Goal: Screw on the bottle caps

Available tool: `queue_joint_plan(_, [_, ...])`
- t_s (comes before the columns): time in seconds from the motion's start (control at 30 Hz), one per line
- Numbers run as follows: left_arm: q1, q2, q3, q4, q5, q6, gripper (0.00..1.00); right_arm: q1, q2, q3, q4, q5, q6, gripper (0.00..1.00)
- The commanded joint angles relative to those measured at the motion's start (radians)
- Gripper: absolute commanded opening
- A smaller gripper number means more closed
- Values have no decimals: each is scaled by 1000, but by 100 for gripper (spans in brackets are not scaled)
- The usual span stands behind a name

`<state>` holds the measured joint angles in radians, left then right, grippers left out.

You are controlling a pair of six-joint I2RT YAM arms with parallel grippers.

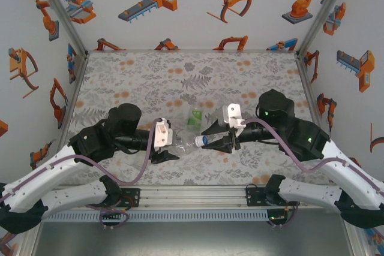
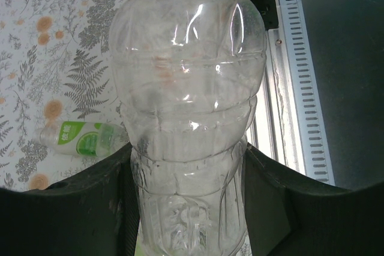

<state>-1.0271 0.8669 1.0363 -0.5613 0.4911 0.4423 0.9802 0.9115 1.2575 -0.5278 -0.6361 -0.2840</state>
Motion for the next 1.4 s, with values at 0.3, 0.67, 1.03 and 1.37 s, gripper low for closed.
queue_joint_plan(0.3, [-3,-10,27,5,-9,-16,0,-2,-4,-35,96,141,310,0])
queue_joint_plan(0.67, [-3,-13,12,8,-195,-9,0,36,68,-5,-123,544,1361,0])
queue_joint_plan(1.03, [-3,2,1,3,-253,-8,0,37,156,67,-194,506,1664,19])
queue_joint_plan(1.37, [-3,3,-2,-12,-275,-12,0,36,147,76,-207,506,1667,46])
